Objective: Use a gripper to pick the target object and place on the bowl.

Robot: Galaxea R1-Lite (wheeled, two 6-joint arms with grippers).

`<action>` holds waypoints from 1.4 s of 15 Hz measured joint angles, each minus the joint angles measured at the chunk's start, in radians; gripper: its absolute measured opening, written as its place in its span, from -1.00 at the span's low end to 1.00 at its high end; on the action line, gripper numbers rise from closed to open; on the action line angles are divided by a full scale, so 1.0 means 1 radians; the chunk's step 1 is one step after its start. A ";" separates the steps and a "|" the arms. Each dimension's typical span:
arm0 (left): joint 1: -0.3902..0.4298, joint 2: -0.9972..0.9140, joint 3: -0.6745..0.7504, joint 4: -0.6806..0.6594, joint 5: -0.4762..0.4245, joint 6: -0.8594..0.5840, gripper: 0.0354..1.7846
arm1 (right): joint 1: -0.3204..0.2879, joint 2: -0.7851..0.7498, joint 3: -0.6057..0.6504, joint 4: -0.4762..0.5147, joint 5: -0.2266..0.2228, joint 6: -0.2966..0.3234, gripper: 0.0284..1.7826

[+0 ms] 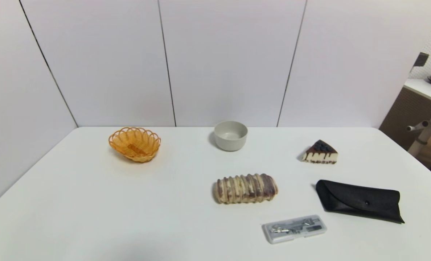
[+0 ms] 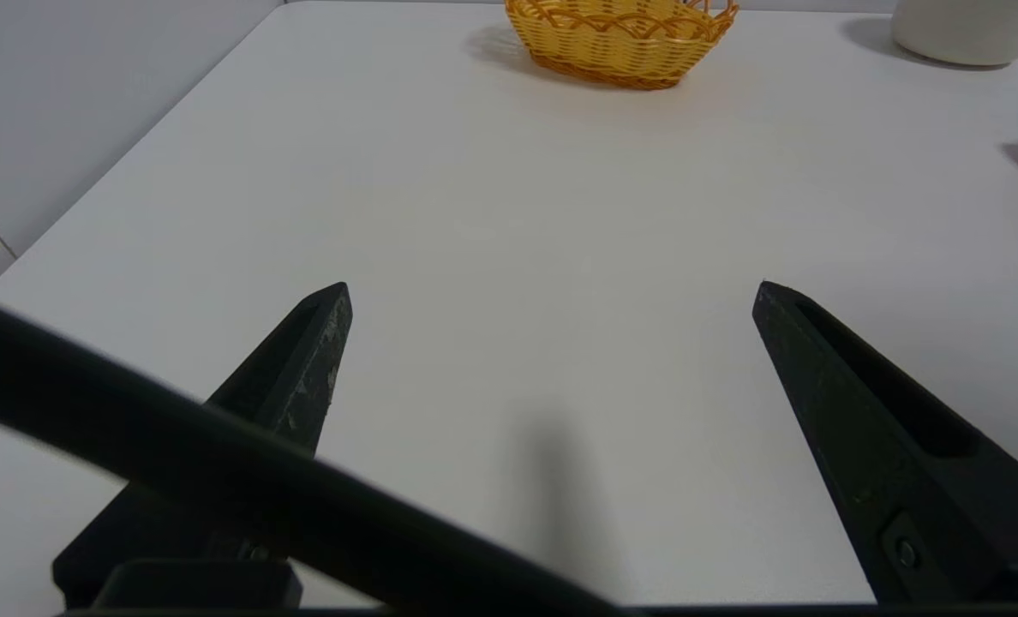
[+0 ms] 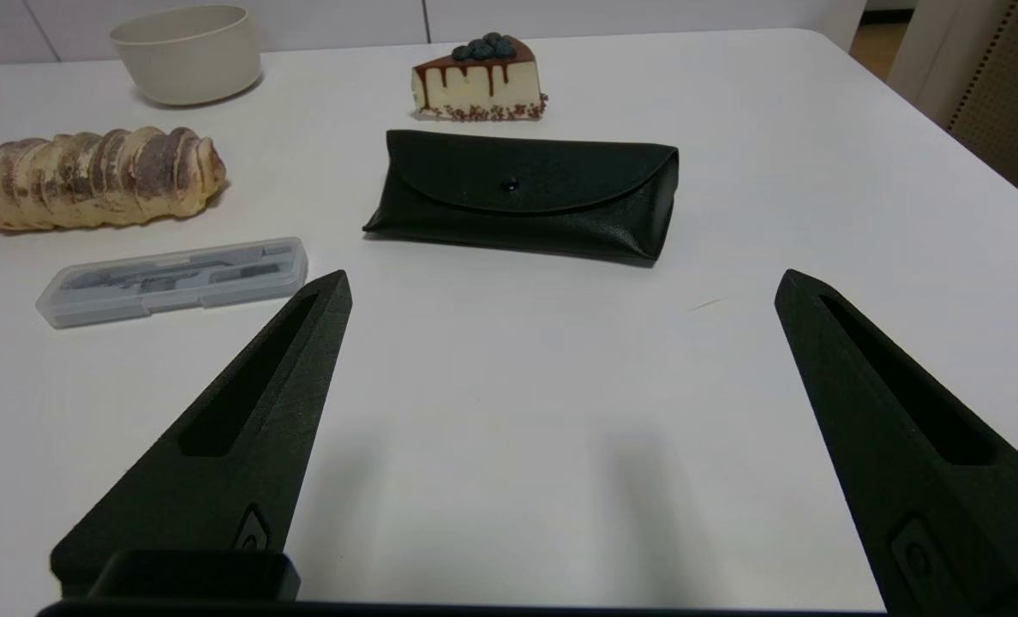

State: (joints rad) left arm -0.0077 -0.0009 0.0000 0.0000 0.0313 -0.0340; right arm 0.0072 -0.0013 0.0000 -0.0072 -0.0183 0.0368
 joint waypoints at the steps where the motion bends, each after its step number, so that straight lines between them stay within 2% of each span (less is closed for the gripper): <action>1: 0.000 0.000 0.000 0.000 0.000 0.000 0.89 | 0.000 0.000 0.000 0.000 0.000 0.000 0.92; 7: 0.000 0.000 0.000 0.000 0.000 -0.001 0.89 | -0.001 0.017 -0.002 0.006 0.006 -0.012 0.92; 11: 0.000 0.000 0.000 0.000 0.000 -0.001 0.89 | -0.001 0.099 -0.142 0.012 0.085 -0.011 0.92; 14: 0.000 0.000 0.000 0.000 0.000 -0.001 0.89 | -0.003 0.258 -0.341 0.026 0.105 -0.012 0.92; 16: 0.000 0.000 0.000 0.000 0.000 -0.001 0.89 | -0.006 0.403 -0.501 0.043 0.113 -0.013 0.92; 21: 0.000 0.000 0.000 0.000 0.000 -0.001 0.89 | 0.000 0.819 -0.934 0.054 0.172 -0.019 0.92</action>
State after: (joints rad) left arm -0.0077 -0.0009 0.0000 0.0000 0.0313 -0.0349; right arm 0.0077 0.8172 -0.9336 0.0466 0.1534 0.0183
